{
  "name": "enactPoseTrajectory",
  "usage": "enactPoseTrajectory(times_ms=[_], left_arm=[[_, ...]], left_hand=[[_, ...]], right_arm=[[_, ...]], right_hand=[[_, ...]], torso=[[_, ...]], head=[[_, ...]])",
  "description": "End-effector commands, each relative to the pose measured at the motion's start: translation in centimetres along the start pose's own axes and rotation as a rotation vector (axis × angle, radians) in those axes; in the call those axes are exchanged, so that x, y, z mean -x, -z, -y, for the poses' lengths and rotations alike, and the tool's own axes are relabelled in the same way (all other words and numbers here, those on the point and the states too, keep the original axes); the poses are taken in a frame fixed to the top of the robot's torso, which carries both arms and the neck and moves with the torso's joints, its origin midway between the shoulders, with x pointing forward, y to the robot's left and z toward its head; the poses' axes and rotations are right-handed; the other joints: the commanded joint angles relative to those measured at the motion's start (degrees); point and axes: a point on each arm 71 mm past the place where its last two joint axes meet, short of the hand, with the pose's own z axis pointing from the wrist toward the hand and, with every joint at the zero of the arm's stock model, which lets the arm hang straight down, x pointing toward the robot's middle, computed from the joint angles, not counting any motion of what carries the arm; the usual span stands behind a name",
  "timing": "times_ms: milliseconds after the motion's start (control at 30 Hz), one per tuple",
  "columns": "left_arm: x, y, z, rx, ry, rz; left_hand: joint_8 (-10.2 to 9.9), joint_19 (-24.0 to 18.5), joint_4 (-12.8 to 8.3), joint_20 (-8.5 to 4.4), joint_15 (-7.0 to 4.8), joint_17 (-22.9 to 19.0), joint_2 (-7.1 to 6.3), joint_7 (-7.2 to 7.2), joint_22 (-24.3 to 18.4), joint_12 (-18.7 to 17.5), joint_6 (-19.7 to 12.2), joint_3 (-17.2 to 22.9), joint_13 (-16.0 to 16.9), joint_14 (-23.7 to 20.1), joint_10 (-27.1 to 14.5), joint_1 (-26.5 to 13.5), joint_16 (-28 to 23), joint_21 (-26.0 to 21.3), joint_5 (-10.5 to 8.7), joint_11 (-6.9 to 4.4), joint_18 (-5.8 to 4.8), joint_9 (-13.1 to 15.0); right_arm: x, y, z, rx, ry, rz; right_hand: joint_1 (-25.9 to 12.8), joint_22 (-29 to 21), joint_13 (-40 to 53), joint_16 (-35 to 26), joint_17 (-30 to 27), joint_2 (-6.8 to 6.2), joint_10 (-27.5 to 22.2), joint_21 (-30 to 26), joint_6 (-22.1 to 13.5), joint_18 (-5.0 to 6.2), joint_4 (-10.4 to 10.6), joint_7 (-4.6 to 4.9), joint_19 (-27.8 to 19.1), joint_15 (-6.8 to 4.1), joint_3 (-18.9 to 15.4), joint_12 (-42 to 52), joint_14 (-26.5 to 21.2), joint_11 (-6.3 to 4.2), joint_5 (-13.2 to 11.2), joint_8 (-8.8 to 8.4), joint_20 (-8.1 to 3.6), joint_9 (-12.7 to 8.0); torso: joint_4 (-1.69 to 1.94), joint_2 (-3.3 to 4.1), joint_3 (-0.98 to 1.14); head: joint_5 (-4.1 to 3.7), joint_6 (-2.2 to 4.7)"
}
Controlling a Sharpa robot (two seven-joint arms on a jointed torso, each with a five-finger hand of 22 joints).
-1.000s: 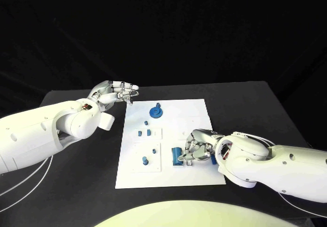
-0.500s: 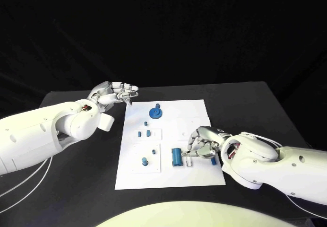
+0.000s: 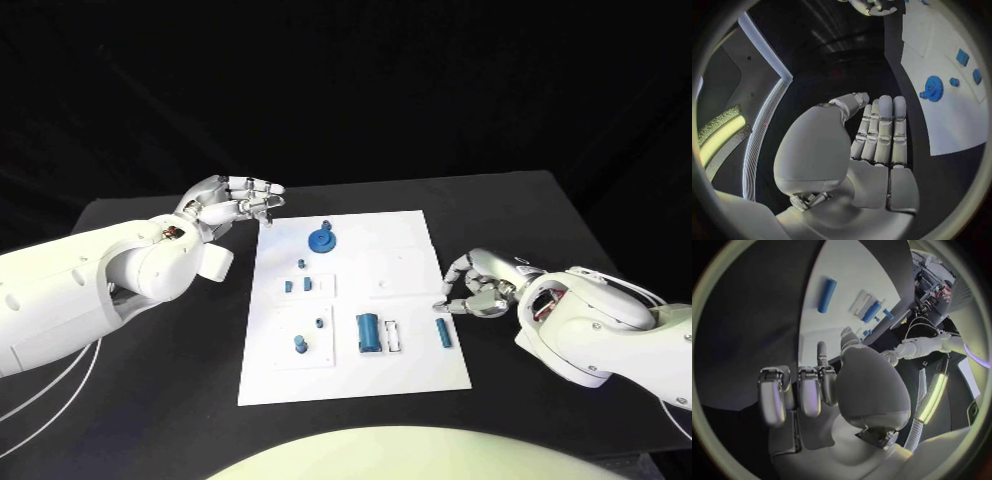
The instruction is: Assemble the parts on the task board
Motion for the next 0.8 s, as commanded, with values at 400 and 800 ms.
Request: enactPoseTrajectory(times_ms=[400, 800], left_arm=[[-0.3, -0.1, 0.1, -0.01, 0.005, -0.017], [-0.2, -0.1, 0.1, -0.008, 0.005, -0.016]], left_hand=[[-0.1, -0.3, 0.0, -0.08, -0.06, -0.1, 0.13, 0.01, 0.1, 0.2, -0.3, 0.0, -0.1, -0.4, -0.3, -0.3, -0.1, 0.1, 0.2, -0.07, 0.79, -0.1], [-0.1, -0.3, 0.0, -0.08, -0.06, -0.1, 0.13, 0.01, 0.1, 0.2, -0.3, 0.0, -0.1, -0.4, -0.3, -0.3, -0.1, 0.1, 0.2, -0.07, 0.79, -0.1]], right_arm=[[-2.9, 1.0, 1.5, -0.032, 0.068, -0.102], [-4.4, 0.6, 1.6, -0.045, 0.084, -0.139]], right_hand=[[-0.5, 14.6, 11.5, 0.1, 10.7, -0.41, 3.1, 0.0, 3.6, -0.43, 0.4, -1.08, 5.5, -0.07, 0.3, -0.5, 5.2, -0.36, -0.7, 0.77, 0.22, 0.9], [-1.1, 14.6, 11.6, 0.1, 10.8, -0.06, 3.2, 0.2, 4.2, -0.46, 0.4, -1.38, 5.5, -0.3, 0.3, -0.4, 5.2, -0.63, -0.6, 1.09, 0.03, 1.4]], torso=[[0.03, 0.07, 0.15], [0.07, 0.0, 0.08]], head=[[-0.43, -0.34], [-0.36, -0.61]])
